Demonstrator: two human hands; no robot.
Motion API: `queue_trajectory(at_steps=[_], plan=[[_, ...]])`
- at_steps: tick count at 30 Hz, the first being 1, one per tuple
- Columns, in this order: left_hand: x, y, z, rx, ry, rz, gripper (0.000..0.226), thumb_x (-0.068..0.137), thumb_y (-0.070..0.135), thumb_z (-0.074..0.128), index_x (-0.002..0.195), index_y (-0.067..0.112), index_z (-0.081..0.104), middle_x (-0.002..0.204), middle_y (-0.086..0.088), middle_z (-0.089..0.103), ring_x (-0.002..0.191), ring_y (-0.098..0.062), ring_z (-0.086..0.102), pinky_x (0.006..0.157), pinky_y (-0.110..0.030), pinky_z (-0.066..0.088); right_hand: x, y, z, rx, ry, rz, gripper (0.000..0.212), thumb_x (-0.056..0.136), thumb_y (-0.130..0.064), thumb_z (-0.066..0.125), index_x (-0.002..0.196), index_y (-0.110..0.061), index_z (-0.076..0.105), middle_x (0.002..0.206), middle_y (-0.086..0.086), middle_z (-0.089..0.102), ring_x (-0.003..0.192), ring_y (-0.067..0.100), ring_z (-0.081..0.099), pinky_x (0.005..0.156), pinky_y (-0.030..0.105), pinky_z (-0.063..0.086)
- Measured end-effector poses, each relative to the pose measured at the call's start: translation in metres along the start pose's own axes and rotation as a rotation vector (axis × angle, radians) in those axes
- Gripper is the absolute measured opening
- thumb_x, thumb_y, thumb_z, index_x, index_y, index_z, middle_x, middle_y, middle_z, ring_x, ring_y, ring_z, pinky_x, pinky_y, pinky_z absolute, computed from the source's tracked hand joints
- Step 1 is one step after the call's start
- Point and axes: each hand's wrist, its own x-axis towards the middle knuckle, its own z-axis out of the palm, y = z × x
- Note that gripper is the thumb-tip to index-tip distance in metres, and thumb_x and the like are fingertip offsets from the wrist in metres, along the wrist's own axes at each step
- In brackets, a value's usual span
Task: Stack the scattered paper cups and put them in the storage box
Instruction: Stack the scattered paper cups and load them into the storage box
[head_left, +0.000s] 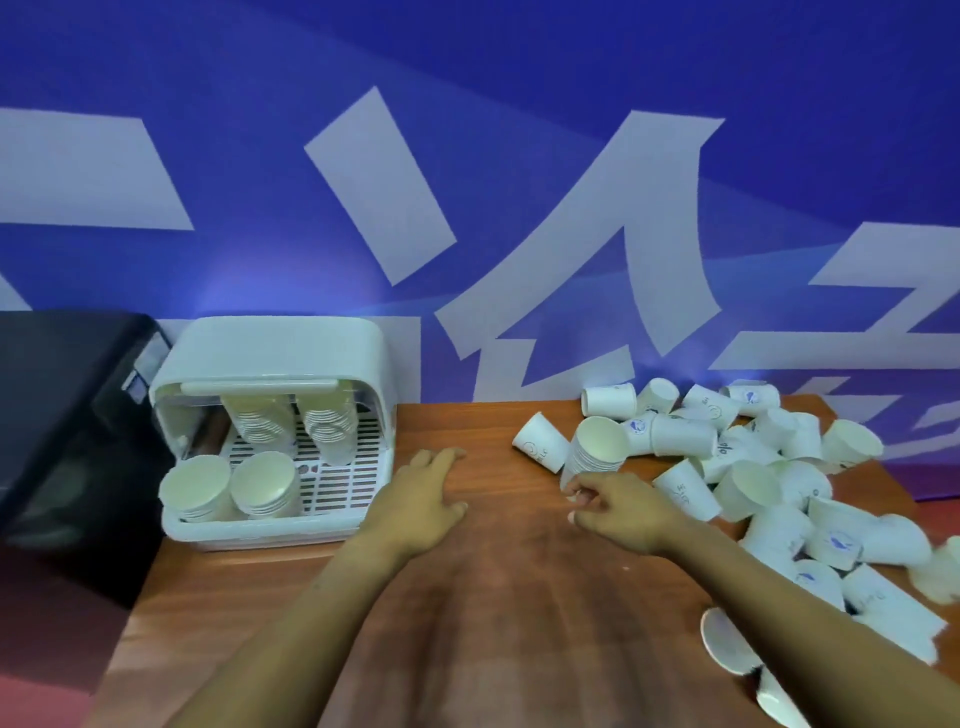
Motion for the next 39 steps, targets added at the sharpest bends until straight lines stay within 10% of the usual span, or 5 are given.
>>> queue_trajectory(at_steps=[11,19,25,39], plan=[[0.081,0.094,0.048,-0.044,0.013,-0.121,0.059,0.086,0.033,0.06,0.14,0.032,0.035,0.136,0.002,0.044,0.123,-0.019,0.047,0.099,-0.033,0.042,0.039,0.1,-0.085,0.084,0.238,-0.096,0.014,0.086,-0.027,0.057,0.097,-0.035,0.06,0.093,-0.016,0.065,0.082,0.003,0.059,0.08,0.029,0.051],[0.133,0.101,0.054,0.132,-0.106,-0.137,0.064,0.084,0.029,0.055,0.142,0.036,0.028,0.131,-0.002,0.038,0.12,-0.026,0.042,0.098,-0.038,0.041,0.092,0.149,-0.107,-0.07,0.22,-0.026,0.036,0.088,-0.035,0.058,0.124,-0.029,0.053,0.125,-0.005,0.056,0.105,0.012,0.056,0.088,0.027,0.048],[0.175,0.098,0.078,0.396,-0.178,-0.136,0.075,0.084,0.027,0.061,0.146,0.036,0.019,0.154,-0.008,0.01,0.144,-0.031,0.005,0.111,-0.044,0.021,0.144,0.157,-0.107,-0.219,0.204,-0.055,0.052,0.088,-0.035,0.058,0.136,-0.026,0.042,0.139,-0.003,0.044,0.122,0.02,0.046,0.096,0.034,0.046],[0.225,0.067,0.112,0.614,-0.246,-0.077,0.073,0.086,0.015,0.056,0.146,0.031,0.018,0.157,-0.011,0.002,0.145,-0.031,0.006,0.11,-0.044,0.026,0.218,0.18,-0.081,-0.525,0.137,-0.06,0.064,0.09,-0.038,0.055,0.145,-0.024,0.027,0.148,-0.001,0.036,0.132,0.021,0.035,0.108,0.037,0.035]])
